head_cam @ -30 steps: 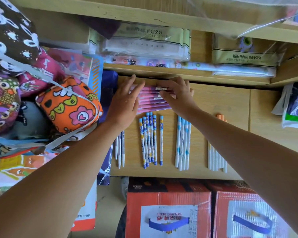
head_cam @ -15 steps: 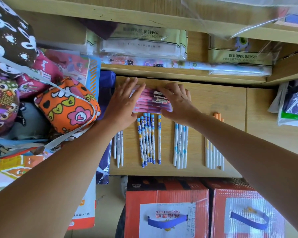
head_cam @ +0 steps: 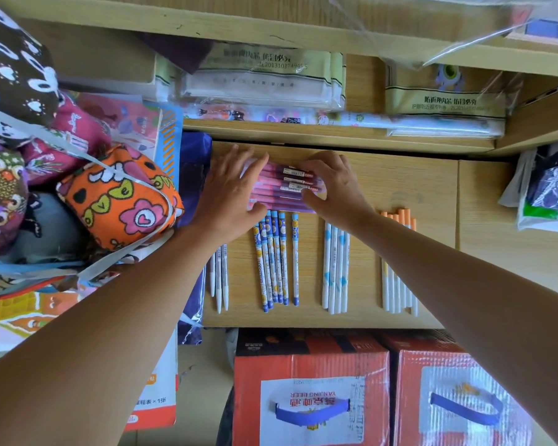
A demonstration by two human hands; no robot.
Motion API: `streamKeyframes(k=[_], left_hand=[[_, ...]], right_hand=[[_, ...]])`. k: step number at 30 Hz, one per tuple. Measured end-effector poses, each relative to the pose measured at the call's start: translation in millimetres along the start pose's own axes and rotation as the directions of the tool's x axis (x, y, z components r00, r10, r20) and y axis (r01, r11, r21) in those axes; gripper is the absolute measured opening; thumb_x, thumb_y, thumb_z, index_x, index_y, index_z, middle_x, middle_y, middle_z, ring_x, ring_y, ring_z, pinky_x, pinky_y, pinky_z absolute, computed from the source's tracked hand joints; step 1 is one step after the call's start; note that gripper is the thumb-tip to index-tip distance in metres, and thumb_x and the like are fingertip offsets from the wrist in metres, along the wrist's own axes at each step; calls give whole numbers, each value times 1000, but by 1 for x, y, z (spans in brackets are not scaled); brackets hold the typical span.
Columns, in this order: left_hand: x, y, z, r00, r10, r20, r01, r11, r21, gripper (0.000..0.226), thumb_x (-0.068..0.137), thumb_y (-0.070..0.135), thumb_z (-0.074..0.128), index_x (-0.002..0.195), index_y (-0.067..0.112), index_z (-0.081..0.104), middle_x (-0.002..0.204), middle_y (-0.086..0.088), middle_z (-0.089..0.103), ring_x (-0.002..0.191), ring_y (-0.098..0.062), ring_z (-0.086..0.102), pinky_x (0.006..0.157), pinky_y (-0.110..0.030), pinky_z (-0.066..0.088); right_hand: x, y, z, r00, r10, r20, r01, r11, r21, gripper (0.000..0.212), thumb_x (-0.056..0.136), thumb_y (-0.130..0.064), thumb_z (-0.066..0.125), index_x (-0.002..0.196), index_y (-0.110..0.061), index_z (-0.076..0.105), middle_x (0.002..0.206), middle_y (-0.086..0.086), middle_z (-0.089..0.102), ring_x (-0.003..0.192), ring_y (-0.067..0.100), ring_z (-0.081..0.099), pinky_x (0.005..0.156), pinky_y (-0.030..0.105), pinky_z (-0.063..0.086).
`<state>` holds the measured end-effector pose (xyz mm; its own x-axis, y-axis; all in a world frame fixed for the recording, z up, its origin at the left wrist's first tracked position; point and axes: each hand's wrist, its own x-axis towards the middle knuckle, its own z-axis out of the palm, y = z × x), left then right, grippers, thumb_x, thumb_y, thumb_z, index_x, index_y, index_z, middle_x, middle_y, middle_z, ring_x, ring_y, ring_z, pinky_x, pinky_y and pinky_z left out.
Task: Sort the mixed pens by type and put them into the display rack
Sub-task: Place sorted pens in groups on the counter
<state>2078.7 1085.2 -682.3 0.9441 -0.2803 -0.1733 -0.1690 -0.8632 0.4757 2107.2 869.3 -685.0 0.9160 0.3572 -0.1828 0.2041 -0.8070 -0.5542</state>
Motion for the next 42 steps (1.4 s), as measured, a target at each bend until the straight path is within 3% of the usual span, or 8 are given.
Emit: streamKeyframes(k=[3, 12, 18, 26, 32, 38, 40, 42], left_hand=[[3, 2, 0, 999, -23, -40, 25, 999, 31, 62, 82, 22, 65, 140, 9, 44, 136, -12, 47, 130, -32, 40, 105, -48, 37], [4, 4, -1, 997, -41, -60, 45, 997, 68, 57, 87, 23, 61, 140, 9, 44, 145, -15, 41, 136, -35, 34, 111, -49, 30], [8, 25, -7, 985, -49, -166, 71, 989, 128, 47, 83, 18, 58, 129, 6, 53, 133, -17, 50, 124, -36, 45, 104, -45, 34], [3, 110, -5, 978, 13, -209, 1, 998, 64, 26, 81, 11, 50, 106, 13, 60, 99, -8, 59, 92, -30, 55, 78, -42, 45], [-5, 199, 21, 990, -16, -143, 14, 1000, -12, 25, 83, 9, 55, 108, 10, 60, 96, -9, 62, 88, -32, 62, 67, -43, 51], [-19, 284, 58, 998, -48, 43, 49, 998, -38, 30, 87, 11, 55, 116, 9, 58, 113, -11, 58, 101, -32, 58, 82, -44, 47], [-22, 305, 71, 991, 9, 132, -8, 1000, -6, 33, 89, 14, 55, 121, 11, 58, 120, -9, 57, 112, -29, 54, 93, -42, 42], [-23, 323, 86, 971, 47, 235, -72, 993, 96, 41, 91, 20, 52, 132, 14, 52, 136, -6, 51, 129, -26, 42, 107, -40, 32]], right_hand=[[4, 0, -1, 1000, -1, 17, 0, 1000, 16, 41, 80, -19, 63, 120, -9, 63, 116, 11, 56, 109, 28, 47, 95, 38, 40], [1, -2, -5, 999, 16, 39, -17, 1000, 26, 48, 80, -21, 61, 127, -13, 57, 119, 8, 54, 112, 25, 45, 97, 37, 38], [-9, 4, -13, 1000, 30, -4, -30, 998, 55, 54, 79, -32, 50, 128, -12, 56, 117, 8, 56, 112, 25, 48, 95, 39, 40], [-53, 30, -54, 996, -21, -86, 35, 985, 170, 33, 82, -7, 57, 114, -9, 64, 101, 6, 63, 86, 15, 60, 77, 20, 43], [-110, 63, -103, 998, 39, -47, -26, 970, 243, 26, 82, -9, 52, 103, -13, 68, 82, -1, 67, 69, 14, 62, 68, 35, 53], [-177, 112, -142, 986, 164, 17, -164, 963, 216, 24, 85, -5, 56, 103, -13, 70, 82, -5, 62, 70, 10, 55, 67, 27, 45], [-201, 130, -149, 972, 234, 11, -231, 952, 203, 29, 83, -4, 57, 109, -12, 67, 95, 4, 65, 79, 15, 59, 74, 32, 50], [-226, 150, -152, 948, 316, 52, -320, 939, 129, 40, 85, -7, 58, 124, -11, 59, 124, 11, 58, 106, 24, 57, 91, 34, 45]])
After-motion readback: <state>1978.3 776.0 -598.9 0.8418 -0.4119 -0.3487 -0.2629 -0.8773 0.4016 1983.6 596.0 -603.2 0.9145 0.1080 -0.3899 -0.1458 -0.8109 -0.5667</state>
